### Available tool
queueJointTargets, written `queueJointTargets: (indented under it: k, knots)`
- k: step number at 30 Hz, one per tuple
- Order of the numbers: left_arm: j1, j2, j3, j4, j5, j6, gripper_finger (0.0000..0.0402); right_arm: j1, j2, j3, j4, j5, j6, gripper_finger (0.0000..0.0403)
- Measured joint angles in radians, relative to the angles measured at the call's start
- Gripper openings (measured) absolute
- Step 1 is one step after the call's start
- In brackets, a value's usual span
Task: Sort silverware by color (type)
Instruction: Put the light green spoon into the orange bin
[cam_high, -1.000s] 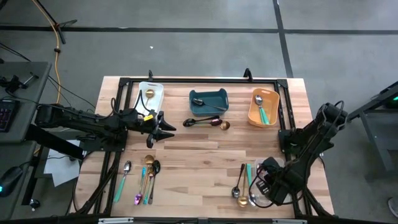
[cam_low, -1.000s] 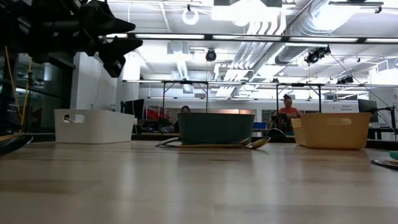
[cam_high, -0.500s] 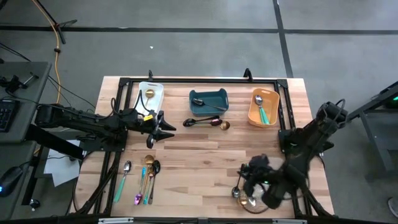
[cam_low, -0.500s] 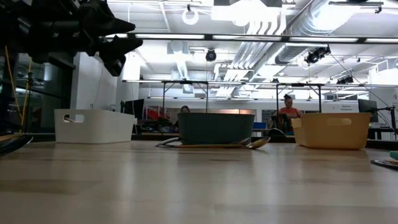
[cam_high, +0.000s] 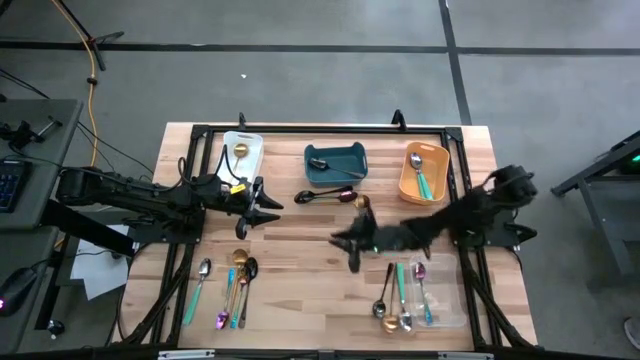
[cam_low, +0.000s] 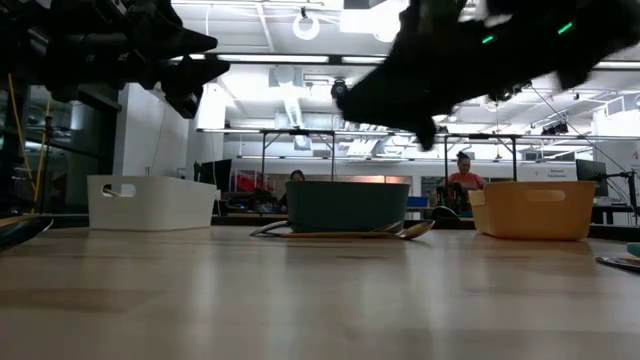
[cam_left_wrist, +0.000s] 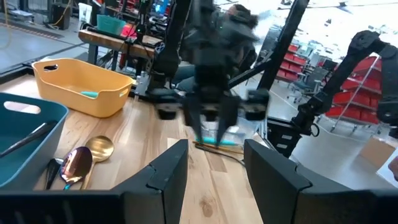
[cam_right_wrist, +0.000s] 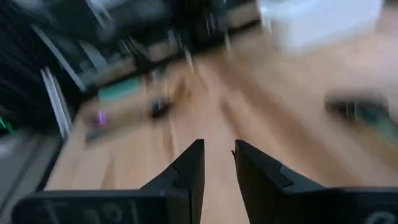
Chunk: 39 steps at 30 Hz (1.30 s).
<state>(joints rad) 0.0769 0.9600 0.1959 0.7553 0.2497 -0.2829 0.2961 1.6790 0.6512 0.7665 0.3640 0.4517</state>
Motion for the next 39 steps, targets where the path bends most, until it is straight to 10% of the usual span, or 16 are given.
queueJointTargets:
  k: [9, 32, 39]
  knots:
    - [-0.047, 0.000, 0.000, 0.000, -0.031, 0.113, 0.0149, -0.171, 0.186, 0.069, 0.423, -0.390, -0.282, 0.0083]
    - [-0.139, 0.000, 0.000, 0.000, -0.135, 0.060, 0.0149, -0.114, 0.094, 0.268, 0.125, -0.402, -0.649, 0.0083]
    - [-0.262, 0.000, 0.011, -0.028, -0.324, 0.014, 0.0149, -0.115, 0.028, 0.267, 0.060, -0.401, -0.672, 0.0083]
